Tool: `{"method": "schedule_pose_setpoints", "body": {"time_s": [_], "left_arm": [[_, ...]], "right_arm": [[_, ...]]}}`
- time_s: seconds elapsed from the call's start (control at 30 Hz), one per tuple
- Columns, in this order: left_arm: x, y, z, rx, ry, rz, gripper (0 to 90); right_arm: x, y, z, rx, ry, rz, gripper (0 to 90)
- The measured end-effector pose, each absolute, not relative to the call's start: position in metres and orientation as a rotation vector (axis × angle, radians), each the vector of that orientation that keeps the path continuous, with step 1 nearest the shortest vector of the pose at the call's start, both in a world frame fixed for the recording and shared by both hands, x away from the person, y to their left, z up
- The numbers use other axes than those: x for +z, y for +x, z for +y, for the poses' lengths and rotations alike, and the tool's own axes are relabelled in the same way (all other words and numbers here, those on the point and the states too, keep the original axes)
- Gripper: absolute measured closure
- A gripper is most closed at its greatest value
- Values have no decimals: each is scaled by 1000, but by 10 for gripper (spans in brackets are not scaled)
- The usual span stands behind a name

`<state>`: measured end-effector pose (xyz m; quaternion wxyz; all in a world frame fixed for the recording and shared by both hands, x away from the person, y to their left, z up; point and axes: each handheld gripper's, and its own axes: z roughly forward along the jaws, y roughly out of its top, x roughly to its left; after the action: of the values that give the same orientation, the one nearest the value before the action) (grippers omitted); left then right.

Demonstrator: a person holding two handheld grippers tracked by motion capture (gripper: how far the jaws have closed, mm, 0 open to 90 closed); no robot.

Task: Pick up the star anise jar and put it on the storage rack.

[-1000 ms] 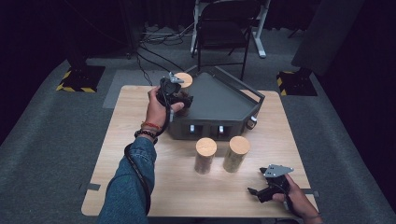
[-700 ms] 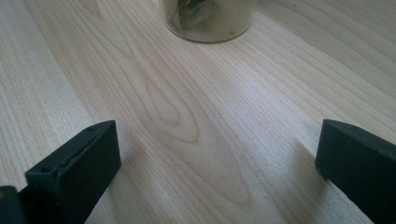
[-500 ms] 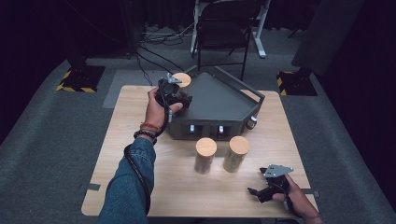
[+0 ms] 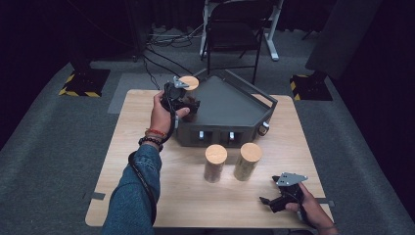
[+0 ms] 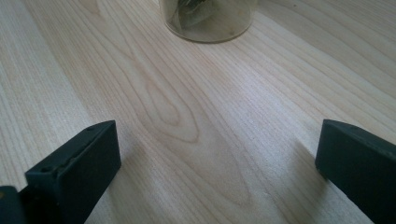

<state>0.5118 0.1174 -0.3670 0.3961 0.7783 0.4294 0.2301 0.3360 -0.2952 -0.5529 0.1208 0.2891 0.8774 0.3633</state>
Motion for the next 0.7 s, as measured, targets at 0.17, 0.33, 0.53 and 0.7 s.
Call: {"method": "schedule_pose_setpoints", "body": {"time_s": [0.17, 0.33, 0.53, 0.7], "left_arm": [[-367, 511, 118, 589, 1975, 1091, 195], [-369, 510, 120, 599, 1973, 1099, 107], [-368, 509, 122, 629, 1970, 1118, 33], [-368, 509, 123, 631, 1975, 1122, 22]], "right_arm": [[-553, 336, -295, 1061, 844, 2563, 0], [-553, 336, -295, 1061, 844, 2563, 0], [-553, 336, -295, 1061, 845, 2563, 0], [-553, 336, -295, 1061, 846, 2563, 0]]}}
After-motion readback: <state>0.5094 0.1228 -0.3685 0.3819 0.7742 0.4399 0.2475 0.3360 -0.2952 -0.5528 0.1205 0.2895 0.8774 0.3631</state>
